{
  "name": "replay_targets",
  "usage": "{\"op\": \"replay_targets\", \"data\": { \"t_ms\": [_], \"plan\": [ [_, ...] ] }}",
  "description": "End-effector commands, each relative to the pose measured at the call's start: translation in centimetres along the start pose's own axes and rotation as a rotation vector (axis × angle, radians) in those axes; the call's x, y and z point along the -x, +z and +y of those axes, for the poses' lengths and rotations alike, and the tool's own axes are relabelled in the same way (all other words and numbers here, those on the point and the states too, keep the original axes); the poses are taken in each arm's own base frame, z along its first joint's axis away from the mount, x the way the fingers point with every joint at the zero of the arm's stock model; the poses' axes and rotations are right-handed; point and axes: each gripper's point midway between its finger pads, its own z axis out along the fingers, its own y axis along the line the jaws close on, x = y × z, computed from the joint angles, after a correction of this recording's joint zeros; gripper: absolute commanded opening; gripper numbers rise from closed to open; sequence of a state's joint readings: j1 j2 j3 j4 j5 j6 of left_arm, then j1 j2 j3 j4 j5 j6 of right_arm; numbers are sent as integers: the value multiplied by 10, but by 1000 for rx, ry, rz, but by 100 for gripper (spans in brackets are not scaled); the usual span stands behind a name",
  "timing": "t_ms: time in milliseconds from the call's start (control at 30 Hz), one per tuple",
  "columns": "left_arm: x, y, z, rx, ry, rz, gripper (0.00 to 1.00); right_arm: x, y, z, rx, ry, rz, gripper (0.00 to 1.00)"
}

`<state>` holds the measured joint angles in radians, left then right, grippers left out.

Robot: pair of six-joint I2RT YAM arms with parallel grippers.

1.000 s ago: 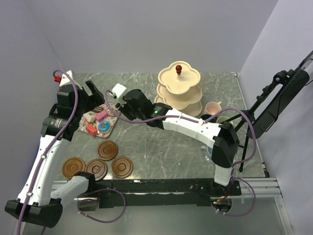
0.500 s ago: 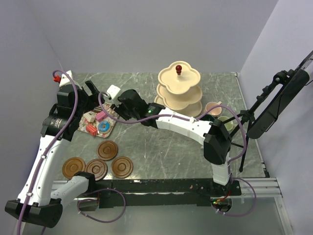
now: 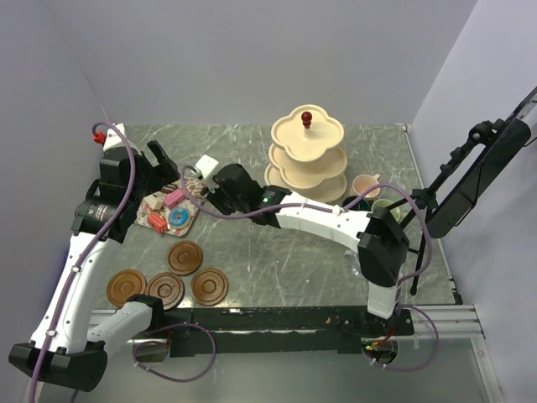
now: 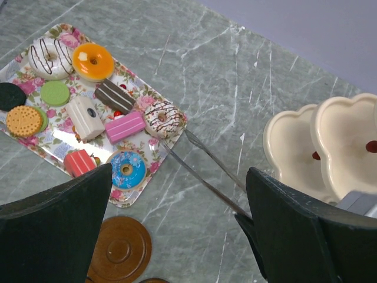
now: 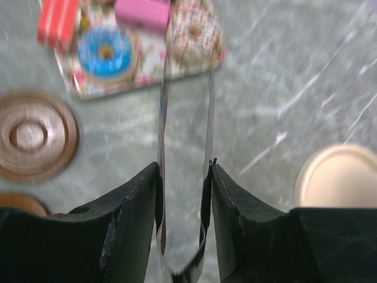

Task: Serve the afternoon tea
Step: Pick up the desert from the tray.

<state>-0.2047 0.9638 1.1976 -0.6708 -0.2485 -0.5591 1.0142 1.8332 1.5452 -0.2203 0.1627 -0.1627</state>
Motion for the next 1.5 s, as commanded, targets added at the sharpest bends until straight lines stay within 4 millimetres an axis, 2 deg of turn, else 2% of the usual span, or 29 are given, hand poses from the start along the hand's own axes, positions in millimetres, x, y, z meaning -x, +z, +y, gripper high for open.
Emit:
{"op": "replay_targets", "data": {
  "t_ms": [0, 167, 233, 433, 700, 767, 833, 1000, 1233, 1333, 1433, 1467],
  "plan": [
    [4, -3, -3, -19, 4, -22, 100, -16, -21, 2, 19, 67, -2, 46],
    [1, -1, -3, -19, -1, -10, 100, -84, -14, 20, 67, 64, 147, 47],
    [-1, 0, -4, -21, -4, -1, 100, -104, -9, 26, 83, 68, 194, 48],
    [-3, 1, -4, -21, -6, 5, 100, -138, 13, 40, 130, 74, 281, 51],
    [-2, 1, -2, -10, 1, 2, 100, -155, 39, 37, 147, 92, 314, 65],
    [-1, 1, -1, -7, 4, 1, 100, -154, 44, 36, 144, 91, 308, 79],
    [-1, 2, 0, -1, 5, 3, 100, -153, 48, 34, 138, 89, 303, 87],
    [-2, 2, -1, -5, 2, 5, 100, -145, 62, 32, 126, 87, 279, 94],
    [-3, 1, 1, 0, 7, 8, 100, -141, 86, 33, 126, 100, 275, 94],
    [-3, 0, 1, -1, 6, 10, 100, -146, 93, 27, 108, 135, 293, 84],
    [-3, 0, 1, -4, 4, 10, 100, -147, 88, 19, 94, 159, 294, 73],
    [-4, 1, 1, -4, 5, 11, 100, -141, 84, 16, 88, 164, 279, 69]
  ]
}}
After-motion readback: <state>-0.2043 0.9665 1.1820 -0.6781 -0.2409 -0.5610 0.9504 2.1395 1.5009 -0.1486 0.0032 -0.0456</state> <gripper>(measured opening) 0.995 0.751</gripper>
